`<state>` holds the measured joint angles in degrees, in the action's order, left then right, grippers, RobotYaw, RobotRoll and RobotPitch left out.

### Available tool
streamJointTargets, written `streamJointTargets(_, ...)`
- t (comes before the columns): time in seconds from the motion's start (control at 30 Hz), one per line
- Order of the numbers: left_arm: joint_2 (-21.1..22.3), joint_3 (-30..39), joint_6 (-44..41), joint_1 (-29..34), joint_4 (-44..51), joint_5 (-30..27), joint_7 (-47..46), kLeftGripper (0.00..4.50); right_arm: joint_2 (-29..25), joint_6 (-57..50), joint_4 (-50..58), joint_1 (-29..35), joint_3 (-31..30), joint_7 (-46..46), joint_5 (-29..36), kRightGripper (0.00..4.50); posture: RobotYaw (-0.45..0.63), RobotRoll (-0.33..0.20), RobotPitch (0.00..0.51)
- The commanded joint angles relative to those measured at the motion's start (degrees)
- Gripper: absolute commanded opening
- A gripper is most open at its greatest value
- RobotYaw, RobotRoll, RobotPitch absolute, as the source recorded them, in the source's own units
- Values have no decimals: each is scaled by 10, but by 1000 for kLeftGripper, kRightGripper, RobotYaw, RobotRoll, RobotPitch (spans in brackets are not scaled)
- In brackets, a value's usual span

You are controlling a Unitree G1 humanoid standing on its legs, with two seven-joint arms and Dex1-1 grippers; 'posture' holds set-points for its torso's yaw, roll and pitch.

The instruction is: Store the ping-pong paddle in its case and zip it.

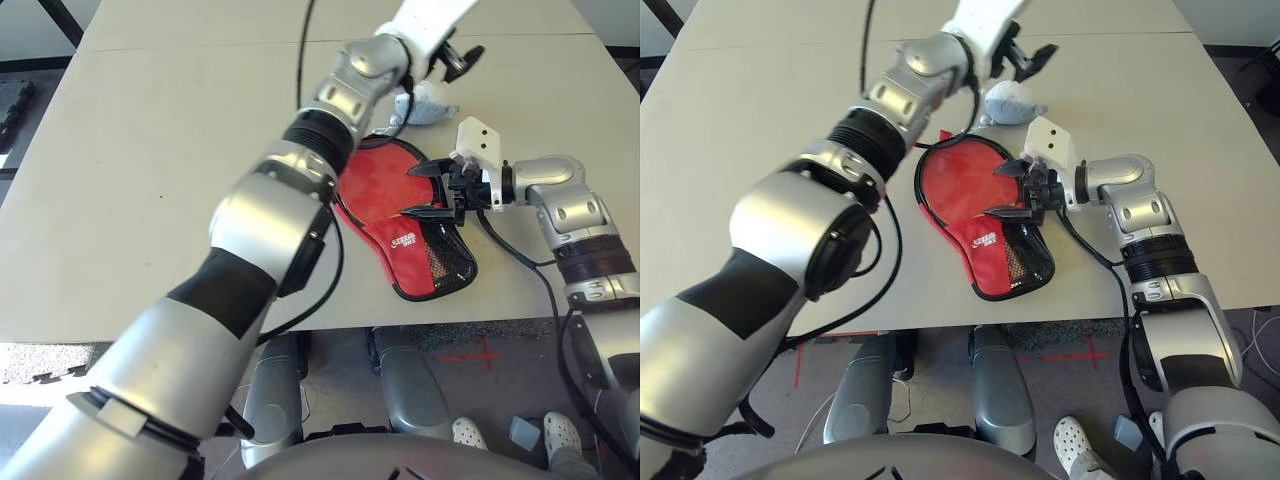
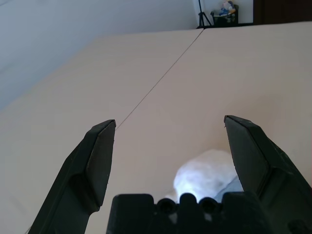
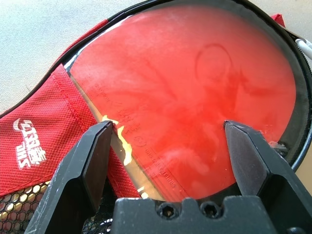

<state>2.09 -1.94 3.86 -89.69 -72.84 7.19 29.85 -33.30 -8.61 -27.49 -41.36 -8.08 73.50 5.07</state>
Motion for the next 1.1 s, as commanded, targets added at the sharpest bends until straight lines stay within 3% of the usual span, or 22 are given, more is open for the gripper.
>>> streamJointTargets(0.03, 37, -12, -18, 45, 33, -2, 79, 4460, 6, -15, -40, 47, -53, 3, -38, 4500, -82, 0, 243)
streamJointTargets(0.1, 58, -10, -41, 76, 73, -17, 120, 4460, 6, -16, -39, 48, -53, 2, -37, 4500, -74, 0, 249)
streamJointTargets(0.3, 120, -42, -182, 271, 383, -54, 238, 4460, 10, -19, -39, 50, -52, -2, -34, 4500, -63, 0, 261)
streamJointTargets(0.4, 130, -49, -263, 346, 516, -76, 239, 4460, 12, -20, -38, 51, -50, -6, -33, 4500, -65, 0, 266)
streamJointTargets(0.6, 139, -78, -381, 442, 683, -105, 230, 4460, 14, -22, -37, 55, -50, -9, -31, 4500, -64, 0, 275)
streamJointTargets(0.8, 126, -112, -436, 480, 718, -111, 196, 4460, 14, -25, -37, 54, -49, -9, -31, 4500, -67, 0, 284)
streamJointTargets(1.1, 124, -152, -418, 497, 637, -78, 136, 4460, 9, -22, -33, 49, -41, -9, -26, 4500, -80, 0, 289)
